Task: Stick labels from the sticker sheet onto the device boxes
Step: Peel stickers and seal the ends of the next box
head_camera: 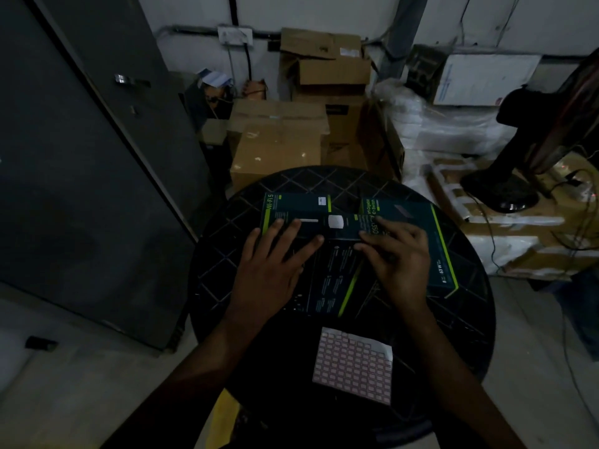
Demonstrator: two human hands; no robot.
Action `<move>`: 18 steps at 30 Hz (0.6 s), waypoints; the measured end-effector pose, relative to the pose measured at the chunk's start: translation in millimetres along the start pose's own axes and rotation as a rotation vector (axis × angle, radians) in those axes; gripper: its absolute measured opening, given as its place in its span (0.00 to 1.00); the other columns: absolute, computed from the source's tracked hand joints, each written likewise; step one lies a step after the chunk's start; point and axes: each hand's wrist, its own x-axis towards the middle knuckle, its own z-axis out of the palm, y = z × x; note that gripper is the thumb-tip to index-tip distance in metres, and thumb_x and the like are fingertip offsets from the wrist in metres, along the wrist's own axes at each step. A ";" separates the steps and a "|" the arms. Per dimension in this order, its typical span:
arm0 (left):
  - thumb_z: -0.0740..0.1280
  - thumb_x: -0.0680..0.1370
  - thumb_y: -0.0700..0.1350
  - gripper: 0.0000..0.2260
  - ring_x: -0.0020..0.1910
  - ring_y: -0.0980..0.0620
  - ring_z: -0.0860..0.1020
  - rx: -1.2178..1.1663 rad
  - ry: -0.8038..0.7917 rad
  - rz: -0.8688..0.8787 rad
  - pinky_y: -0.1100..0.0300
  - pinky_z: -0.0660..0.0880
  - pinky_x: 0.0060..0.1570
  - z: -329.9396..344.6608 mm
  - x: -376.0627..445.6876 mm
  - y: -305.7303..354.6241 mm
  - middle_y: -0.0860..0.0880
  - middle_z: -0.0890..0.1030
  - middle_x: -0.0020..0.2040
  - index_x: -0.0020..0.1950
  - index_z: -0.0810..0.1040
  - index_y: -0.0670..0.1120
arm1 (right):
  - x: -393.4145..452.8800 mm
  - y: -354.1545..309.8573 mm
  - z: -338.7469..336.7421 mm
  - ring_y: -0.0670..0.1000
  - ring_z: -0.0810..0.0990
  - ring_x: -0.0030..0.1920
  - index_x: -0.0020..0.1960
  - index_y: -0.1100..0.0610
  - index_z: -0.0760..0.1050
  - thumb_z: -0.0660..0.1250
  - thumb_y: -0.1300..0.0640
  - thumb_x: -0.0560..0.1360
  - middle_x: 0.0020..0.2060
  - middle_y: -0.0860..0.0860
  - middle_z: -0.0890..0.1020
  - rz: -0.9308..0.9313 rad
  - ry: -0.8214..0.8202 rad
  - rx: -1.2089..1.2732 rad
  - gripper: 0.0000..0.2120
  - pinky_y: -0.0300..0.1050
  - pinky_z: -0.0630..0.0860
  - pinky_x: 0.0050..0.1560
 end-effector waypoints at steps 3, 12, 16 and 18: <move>0.64 0.79 0.54 0.30 0.76 0.40 0.62 0.012 -0.003 -0.016 0.42 0.55 0.73 -1.1 1.0 7.6 0.46 0.62 0.79 0.79 0.57 0.60 | -0.4 14.3 -8.2 0.51 0.83 0.53 0.45 0.57 0.86 0.81 0.54 0.67 0.52 0.52 0.85 0.102 0.045 0.128 0.10 0.48 0.81 0.54; 0.68 0.76 0.55 0.39 0.79 0.39 0.55 -0.029 -0.099 0.026 0.38 0.51 0.75 -4.5 15.0 47.7 0.41 0.57 0.80 0.81 0.51 0.51 | -34.3 23.3 -10.3 0.42 0.81 0.62 0.69 0.56 0.77 0.73 0.66 0.75 0.64 0.49 0.81 0.264 0.019 0.350 0.23 0.46 0.79 0.63; 0.67 0.76 0.56 0.41 0.80 0.39 0.50 -0.039 -0.125 0.011 0.35 0.49 0.74 -3.1 12.6 52.1 0.43 0.51 0.81 0.81 0.46 0.52 | -88.6 40.2 5.4 0.34 0.83 0.46 0.73 0.56 0.69 0.72 0.68 0.75 0.54 0.45 0.82 0.585 -0.092 0.248 0.29 0.31 0.78 0.54; 0.68 0.75 0.57 0.43 0.80 0.38 0.50 -0.031 -0.140 -0.001 0.34 0.48 0.74 -4.3 12.6 56.5 0.42 0.51 0.81 0.81 0.45 0.53 | -121.8 63.3 14.2 0.37 0.83 0.48 0.63 0.56 0.76 0.73 0.67 0.73 0.49 0.46 0.83 0.704 -0.342 0.140 0.20 0.39 0.79 0.56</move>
